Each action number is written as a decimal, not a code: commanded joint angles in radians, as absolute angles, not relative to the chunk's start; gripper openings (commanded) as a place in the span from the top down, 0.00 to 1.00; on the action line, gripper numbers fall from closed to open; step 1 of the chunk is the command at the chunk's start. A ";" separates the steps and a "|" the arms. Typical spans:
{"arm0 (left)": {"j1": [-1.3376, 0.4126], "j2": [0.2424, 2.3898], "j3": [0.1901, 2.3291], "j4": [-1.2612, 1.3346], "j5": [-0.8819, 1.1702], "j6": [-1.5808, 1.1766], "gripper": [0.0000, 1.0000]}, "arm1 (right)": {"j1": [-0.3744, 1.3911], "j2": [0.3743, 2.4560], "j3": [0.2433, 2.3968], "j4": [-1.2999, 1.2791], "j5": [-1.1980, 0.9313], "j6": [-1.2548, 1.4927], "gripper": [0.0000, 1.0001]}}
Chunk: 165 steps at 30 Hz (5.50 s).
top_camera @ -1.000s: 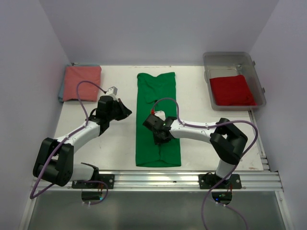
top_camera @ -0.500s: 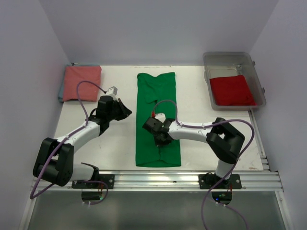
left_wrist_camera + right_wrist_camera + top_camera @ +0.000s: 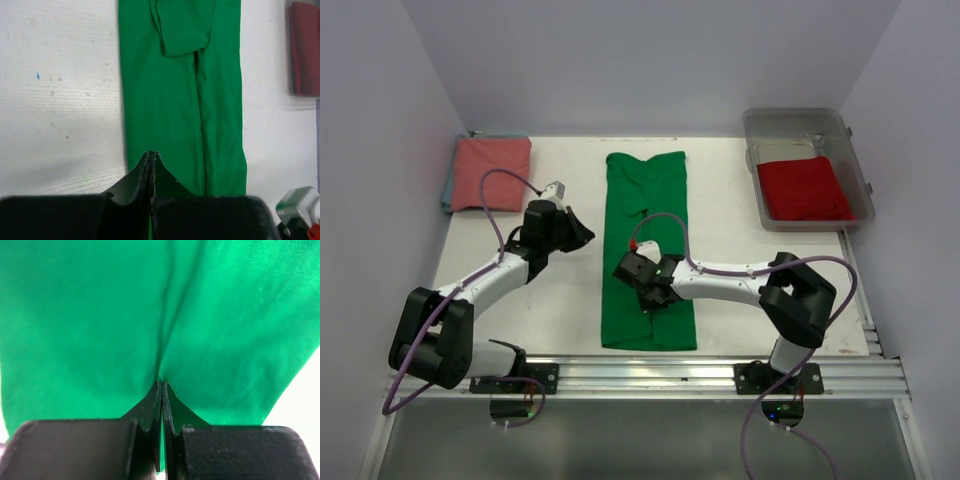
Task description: Fold and stack the t-shirts
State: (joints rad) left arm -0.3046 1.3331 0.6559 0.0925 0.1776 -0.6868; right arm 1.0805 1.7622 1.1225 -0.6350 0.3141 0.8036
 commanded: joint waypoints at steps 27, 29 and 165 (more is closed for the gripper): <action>-0.359 1.169 0.747 -0.231 0.219 -0.603 1.00 | 1.140 1.353 1.039 -0.646 0.392 0.860 0.40; -0.391 1.122 0.723 -0.365 0.261 -0.600 0.96 | 1.140 1.313 0.982 -0.669 0.425 0.886 0.37; -0.236 1.604 0.640 0.281 0.657 -0.649 0.12 | 0.474 1.516 0.732 0.060 -0.086 0.784 0.36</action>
State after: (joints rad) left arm -0.2325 1.5627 0.6552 0.2394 0.5789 -0.6182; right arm 0.4713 1.5486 0.7601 -0.0219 -0.0303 0.7273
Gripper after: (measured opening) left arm 0.890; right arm 0.650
